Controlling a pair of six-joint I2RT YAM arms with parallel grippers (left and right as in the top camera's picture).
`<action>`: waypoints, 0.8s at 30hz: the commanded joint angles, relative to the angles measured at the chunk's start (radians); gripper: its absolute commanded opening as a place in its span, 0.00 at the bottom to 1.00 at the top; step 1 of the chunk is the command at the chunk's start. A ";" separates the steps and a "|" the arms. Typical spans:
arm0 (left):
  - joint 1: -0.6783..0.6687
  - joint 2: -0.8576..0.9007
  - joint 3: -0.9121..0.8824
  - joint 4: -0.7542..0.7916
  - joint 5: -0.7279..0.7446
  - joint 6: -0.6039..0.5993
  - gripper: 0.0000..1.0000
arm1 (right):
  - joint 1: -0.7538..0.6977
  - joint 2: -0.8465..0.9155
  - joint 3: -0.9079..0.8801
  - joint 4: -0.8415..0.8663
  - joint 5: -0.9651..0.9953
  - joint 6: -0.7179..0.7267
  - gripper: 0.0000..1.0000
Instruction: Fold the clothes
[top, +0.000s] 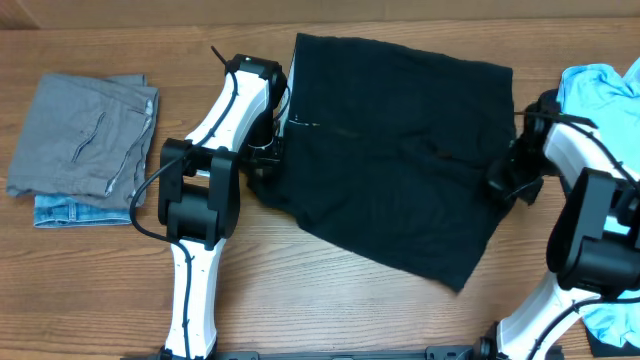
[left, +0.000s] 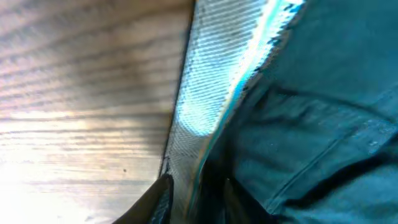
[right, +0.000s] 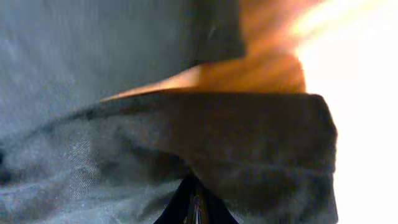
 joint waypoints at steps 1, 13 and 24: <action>0.006 -0.024 -0.005 -0.027 0.021 -0.001 0.29 | -0.021 0.090 0.056 0.053 0.128 -0.068 0.04; 0.021 -0.035 0.061 -0.075 0.105 -0.005 0.18 | -0.021 0.089 0.316 -0.020 0.148 -0.170 0.08; 0.040 -0.129 0.319 0.037 0.249 0.092 0.99 | -0.018 0.085 0.760 -0.484 -0.008 -0.170 0.95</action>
